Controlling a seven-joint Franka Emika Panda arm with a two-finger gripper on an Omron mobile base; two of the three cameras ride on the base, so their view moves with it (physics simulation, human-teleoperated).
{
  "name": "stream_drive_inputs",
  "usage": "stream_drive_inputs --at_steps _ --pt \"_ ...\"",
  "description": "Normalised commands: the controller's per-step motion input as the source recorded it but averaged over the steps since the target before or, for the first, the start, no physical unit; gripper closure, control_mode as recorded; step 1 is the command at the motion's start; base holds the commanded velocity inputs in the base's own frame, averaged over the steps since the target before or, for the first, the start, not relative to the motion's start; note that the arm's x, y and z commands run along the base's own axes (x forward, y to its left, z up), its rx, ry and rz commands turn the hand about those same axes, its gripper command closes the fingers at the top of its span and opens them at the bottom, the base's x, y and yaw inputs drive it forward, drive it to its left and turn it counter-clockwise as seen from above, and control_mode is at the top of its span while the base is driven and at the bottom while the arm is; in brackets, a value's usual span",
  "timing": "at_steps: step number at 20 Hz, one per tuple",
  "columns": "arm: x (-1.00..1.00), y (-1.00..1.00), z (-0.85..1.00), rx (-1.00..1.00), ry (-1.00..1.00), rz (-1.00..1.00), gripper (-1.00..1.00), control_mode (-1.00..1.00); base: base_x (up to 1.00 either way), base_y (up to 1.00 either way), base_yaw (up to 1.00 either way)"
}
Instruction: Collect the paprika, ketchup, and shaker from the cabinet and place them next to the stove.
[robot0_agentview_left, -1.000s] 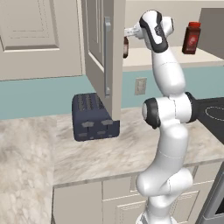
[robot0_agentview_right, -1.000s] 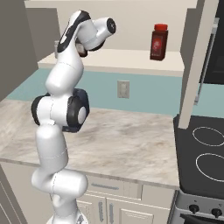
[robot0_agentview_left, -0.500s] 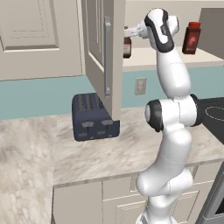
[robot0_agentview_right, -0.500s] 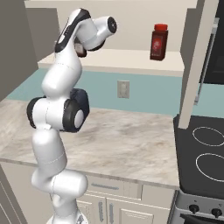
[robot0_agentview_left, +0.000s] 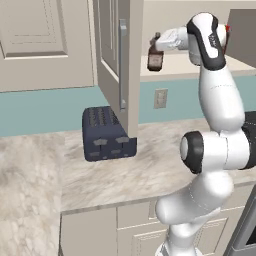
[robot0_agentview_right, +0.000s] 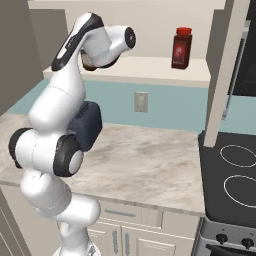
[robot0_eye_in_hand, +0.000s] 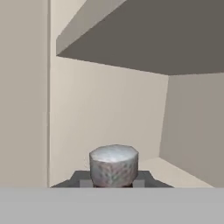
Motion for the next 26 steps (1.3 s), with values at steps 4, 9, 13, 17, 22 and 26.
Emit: stream_drive_inputs --at_steps 4,9,13,17,22,26 --pt "-1.0 -0.28 0.0 0.0 -0.15 0.0 1.0 -1.0 0.0 0.0 0.0" --pt "-1.0 -0.41 0.02 0.0 -0.08 0.0 1.0 -1.0 0.0 0.0 0.0" --pt "-1.0 -0.42 0.0 0.0 0.0 0.0 1.0 -1.0 0.0 0.0 0.0" --pt "-1.0 -0.33 -0.14 0.0 0.0 0.0 1.0 -1.0 0.0 0.0 0.0" --pt "-0.71 -0.53 -0.56 -0.06 0.0 0.0 1.0 -1.0 0.0 0.0 0.0" --pt "-0.4 -0.8 -0.7 -0.03 0.0 -0.01 1.0 -1.0 0.0 0.0 0.0"
